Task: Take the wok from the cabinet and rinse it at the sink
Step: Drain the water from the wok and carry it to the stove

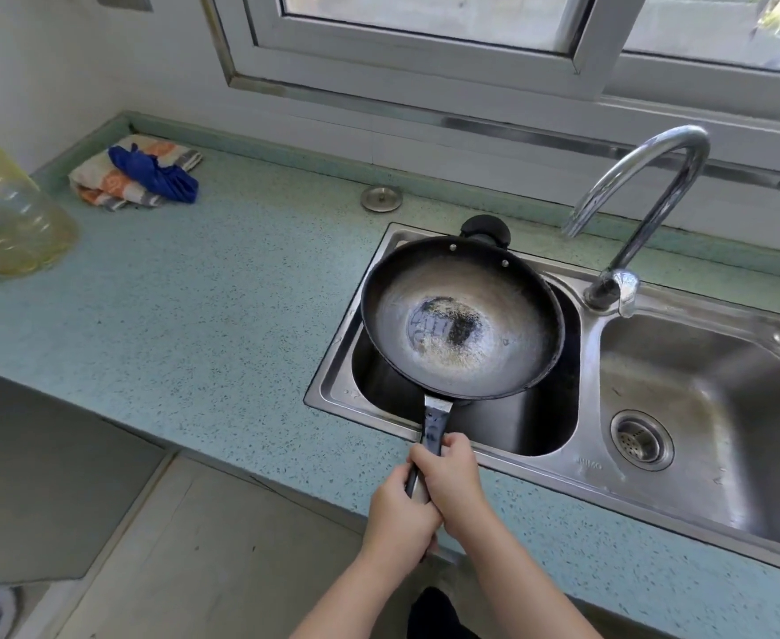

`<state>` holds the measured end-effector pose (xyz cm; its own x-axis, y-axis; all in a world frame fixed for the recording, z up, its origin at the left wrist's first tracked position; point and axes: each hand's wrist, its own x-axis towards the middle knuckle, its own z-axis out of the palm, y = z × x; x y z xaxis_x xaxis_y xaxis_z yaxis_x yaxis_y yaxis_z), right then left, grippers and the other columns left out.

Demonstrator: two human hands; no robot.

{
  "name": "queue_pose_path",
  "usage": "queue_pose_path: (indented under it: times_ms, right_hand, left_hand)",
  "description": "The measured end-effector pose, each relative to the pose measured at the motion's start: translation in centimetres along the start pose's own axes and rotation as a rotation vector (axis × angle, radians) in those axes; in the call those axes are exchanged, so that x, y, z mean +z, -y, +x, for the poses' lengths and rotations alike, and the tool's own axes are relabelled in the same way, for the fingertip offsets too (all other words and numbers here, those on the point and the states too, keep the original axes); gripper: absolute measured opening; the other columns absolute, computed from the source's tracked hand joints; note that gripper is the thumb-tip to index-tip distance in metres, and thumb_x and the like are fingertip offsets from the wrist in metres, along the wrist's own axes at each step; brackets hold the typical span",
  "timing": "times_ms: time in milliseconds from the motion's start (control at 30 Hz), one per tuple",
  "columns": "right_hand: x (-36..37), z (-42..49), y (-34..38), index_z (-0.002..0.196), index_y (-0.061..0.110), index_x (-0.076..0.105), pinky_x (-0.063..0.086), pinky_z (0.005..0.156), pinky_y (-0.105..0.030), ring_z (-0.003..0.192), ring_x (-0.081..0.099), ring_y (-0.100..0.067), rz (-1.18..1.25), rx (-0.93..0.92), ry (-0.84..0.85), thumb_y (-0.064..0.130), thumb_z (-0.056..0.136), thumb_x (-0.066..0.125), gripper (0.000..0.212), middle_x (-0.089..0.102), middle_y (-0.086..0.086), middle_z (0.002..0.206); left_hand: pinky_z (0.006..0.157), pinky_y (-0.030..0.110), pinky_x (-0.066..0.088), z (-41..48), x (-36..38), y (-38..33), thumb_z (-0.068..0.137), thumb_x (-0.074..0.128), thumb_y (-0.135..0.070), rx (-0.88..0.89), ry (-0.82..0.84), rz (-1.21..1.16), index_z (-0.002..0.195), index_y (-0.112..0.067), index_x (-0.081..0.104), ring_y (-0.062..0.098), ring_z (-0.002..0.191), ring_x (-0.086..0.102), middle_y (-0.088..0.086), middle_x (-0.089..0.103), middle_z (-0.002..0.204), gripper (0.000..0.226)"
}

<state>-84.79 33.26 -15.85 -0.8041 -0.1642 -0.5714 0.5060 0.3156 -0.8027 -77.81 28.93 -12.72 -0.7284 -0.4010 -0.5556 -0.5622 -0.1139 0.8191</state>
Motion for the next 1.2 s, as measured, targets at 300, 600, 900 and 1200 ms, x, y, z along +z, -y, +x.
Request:
queue_pose_path:
  times_ms: [300,600,900,1200]
  right_hand:
    - [0.6,0.0,2.5,0.079,0.014,0.042,0.041,0.063,-0.033,0.069,0.053,-0.022,-0.097,-0.100,0.112,0.013,0.076,0.061,0.019,0.053,-0.010,0.073]
    - [3.2,-0.1,4.5,0.078,0.014,0.041,0.040,0.062,-0.034,0.067,0.050,-0.021,-0.177,-0.162,0.267,0.014,0.076,0.060,0.019,0.050,-0.009,0.071]
    - [7.7,-2.6,4.7,0.066,0.014,0.034,0.030,0.050,-0.025,0.054,0.039,-0.017,-0.321,-0.262,0.418,0.010,0.074,0.060,0.027,0.042,-0.004,0.062]
    - [12.7,-10.1,2.4,0.068,0.012,0.037,0.032,0.050,-0.025,0.053,0.040,-0.011,-0.387,-0.326,0.536,0.014,0.075,0.060,0.024,0.042,0.000,0.061]
  left_hand:
    - [0.033,0.019,0.033,-0.1,-0.6,-1.3,0.087,0.052,-0.013,0.000,-0.111,-0.049,0.096,-0.020,0.059,0.012,0.031,0.048,0.003,0.058,0.061,0.013]
    - [0.030,0.015,0.028,-0.9,-2.4,-2.7,0.084,0.052,-0.003,0.026,-0.275,-0.139,0.081,-0.024,0.057,0.010,0.027,0.045,0.002,0.058,0.060,0.022]
    - [0.032,0.013,0.026,-3.5,-5.5,-1.7,0.083,0.054,-0.004,0.003,-0.449,-0.281,0.092,-0.012,0.060,0.009,0.027,0.042,0.003,0.055,0.054,0.013]
    - [0.031,0.011,0.025,-9.8,-10.4,2.0,0.087,0.051,-0.009,0.031,-0.618,-0.322,0.084,-0.018,0.061,0.009,0.028,0.040,0.003,0.054,0.053,0.013]
